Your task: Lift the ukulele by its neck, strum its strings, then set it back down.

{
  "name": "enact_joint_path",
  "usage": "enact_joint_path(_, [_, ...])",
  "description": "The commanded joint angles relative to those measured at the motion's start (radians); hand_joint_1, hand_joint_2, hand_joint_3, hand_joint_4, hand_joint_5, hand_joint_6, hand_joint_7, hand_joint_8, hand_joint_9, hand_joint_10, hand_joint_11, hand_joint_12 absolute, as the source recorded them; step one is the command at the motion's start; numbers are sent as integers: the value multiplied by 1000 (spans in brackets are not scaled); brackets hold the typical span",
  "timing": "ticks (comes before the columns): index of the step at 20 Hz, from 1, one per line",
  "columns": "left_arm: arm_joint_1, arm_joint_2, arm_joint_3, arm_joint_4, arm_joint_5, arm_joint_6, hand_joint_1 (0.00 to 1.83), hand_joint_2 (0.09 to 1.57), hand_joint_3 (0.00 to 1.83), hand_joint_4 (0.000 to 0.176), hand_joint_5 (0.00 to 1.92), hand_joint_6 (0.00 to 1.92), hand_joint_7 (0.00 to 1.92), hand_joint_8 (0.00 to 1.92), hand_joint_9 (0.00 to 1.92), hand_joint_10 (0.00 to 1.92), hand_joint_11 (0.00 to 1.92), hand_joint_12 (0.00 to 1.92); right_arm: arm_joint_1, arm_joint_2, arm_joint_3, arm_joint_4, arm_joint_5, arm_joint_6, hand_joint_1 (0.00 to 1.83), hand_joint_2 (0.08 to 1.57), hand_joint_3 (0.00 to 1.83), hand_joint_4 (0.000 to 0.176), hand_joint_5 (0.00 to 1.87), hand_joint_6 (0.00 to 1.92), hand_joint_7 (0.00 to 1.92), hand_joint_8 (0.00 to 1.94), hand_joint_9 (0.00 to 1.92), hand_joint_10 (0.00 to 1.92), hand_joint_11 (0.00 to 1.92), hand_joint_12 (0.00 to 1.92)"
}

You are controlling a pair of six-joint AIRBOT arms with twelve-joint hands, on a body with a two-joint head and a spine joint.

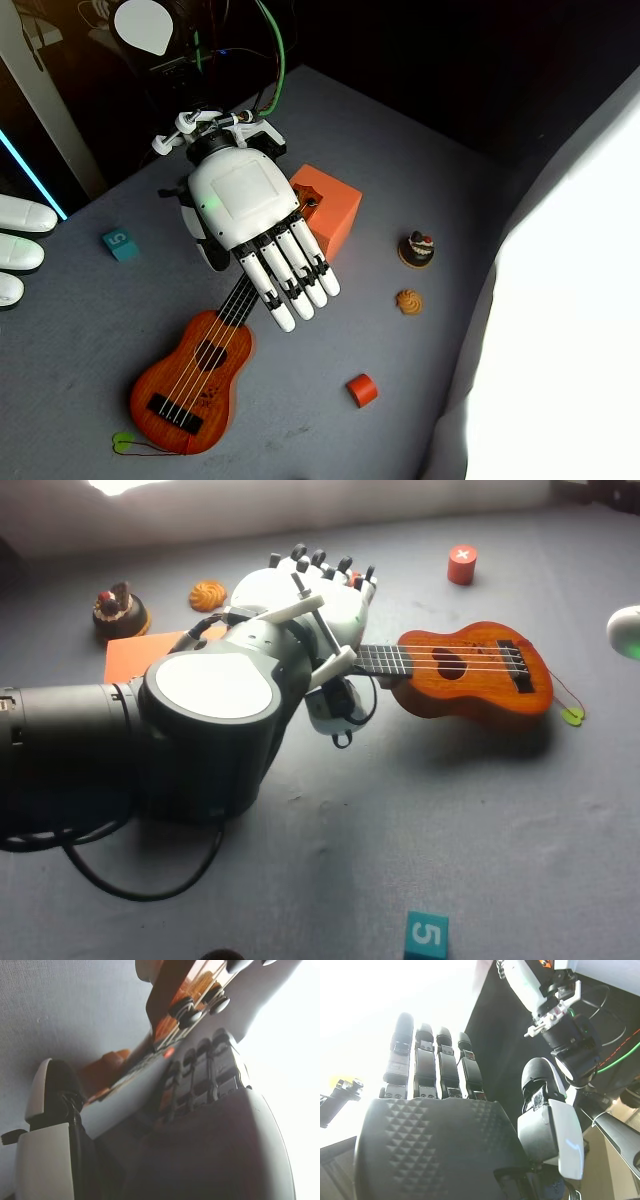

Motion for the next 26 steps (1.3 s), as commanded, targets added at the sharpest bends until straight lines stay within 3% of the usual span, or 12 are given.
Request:
enact_joint_path(1, [1,-7,8,84,23,-1,889,1061,3,0,0,0,0,0,0,0,0,0,10,4,0,15,122,5,11,1269,0,0,157,12,148,4,162,15,0,705])
enact_joint_path(5, [18,-26,41,102,6,-10,887,1052,0,0,0,0,0,0,0,0,0,0,10,4,1,15,123,5,17,1274,1,0,165,11,134,2,147,6,0,595])
enact_joint_path(19, [74,-81,105,143,-11,-45,849,1080,5,0,0,0,0,0,0,0,0,0,9,3,1,16,125,5,18,1273,0,0,190,12,169,5,162,7,0,660])
enact_joint_path(25, [81,-87,123,155,-26,-50,823,1122,18,0,0,0,0,0,0,0,0,0,9,3,1,16,126,5,0,1288,2,0,121,1,106,1,113,6,0,475])
enact_joint_path(26, [81,-87,123,156,-27,-50,815,1125,18,0,0,0,0,0,0,0,0,0,9,3,1,16,126,5,13,1283,0,0,138,7,131,6,134,16,0,520])
